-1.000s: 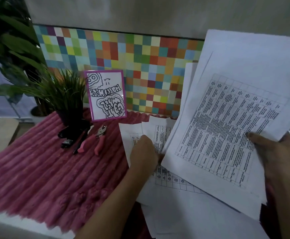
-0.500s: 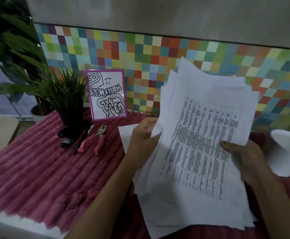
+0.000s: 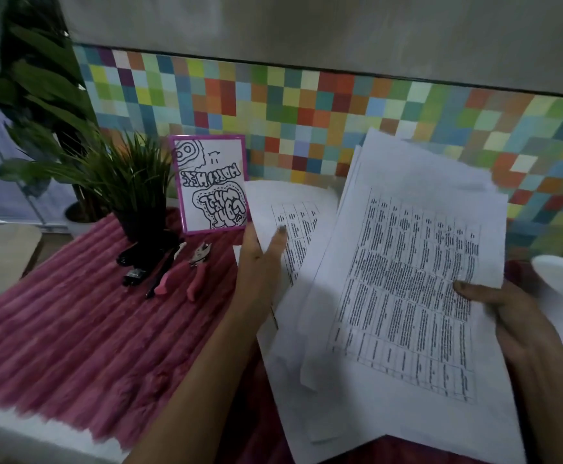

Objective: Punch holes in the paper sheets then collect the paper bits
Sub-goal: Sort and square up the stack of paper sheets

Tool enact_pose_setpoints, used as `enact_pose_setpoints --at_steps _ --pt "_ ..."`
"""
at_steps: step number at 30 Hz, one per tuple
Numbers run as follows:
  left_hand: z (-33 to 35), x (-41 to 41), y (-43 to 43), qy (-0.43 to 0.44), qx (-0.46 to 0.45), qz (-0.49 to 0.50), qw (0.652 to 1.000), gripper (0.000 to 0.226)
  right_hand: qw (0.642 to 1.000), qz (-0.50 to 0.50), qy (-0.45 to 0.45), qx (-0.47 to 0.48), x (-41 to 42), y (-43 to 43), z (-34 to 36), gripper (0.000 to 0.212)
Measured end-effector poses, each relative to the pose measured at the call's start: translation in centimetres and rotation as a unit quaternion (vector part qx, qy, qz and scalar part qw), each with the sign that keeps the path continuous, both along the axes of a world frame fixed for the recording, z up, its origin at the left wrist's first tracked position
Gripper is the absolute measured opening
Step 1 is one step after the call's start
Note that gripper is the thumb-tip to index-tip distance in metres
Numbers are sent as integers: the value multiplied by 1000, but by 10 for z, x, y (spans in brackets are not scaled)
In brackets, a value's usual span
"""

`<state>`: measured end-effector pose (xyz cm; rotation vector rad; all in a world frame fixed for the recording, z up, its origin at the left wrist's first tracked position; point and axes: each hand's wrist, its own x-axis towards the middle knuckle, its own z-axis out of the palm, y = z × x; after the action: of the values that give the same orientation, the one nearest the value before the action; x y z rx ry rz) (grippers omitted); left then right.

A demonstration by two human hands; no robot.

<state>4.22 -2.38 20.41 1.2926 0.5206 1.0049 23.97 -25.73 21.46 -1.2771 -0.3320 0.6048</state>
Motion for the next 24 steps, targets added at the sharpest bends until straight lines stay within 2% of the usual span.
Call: enact_pose_setpoints --at_steps 4,6,7,8,9,10,12,15,19,22,24 --pt "-10 8 -1 15 -2 32 999 54 997 52 40 -33 -1 1 -4 39" --pt "-13 13 -1 94 -18 31 995 38 998 52 27 -37 -4 5 -6 38" --pt "-8 12 -2 159 -42 2 986 36 998 55 29 -33 -5 6 -6 38" --pt "-6 12 0 210 -81 -46 973 53 997 61 33 -29 -8 7 -5 38" --pt "-5 12 2 228 -145 -102 957 71 997 60 34 -30 -10 8 -5 37" --pt "-8 13 4 227 -198 -149 942 79 997 59 30 -36 -12 8 -4 34" --pt "-9 11 2 222 -223 -193 930 67 998 44 14 -50 -17 8 -2 27" --pt "-16 7 0 207 -174 -219 938 49 997 36 -8 -63 -16 9 -3 29" --pt "-7 4 -9 126 -23 -102 987 16 998 27 -13 -47 -13 11 -5 36" --pt "5 -2 -20 34 24 -61 997 27 999 35 -21 -15 -10 13 -6 42" --pt "20 -4 -28 6 65 -54 996 51 998 43 -49 10 -12 15 3 50"
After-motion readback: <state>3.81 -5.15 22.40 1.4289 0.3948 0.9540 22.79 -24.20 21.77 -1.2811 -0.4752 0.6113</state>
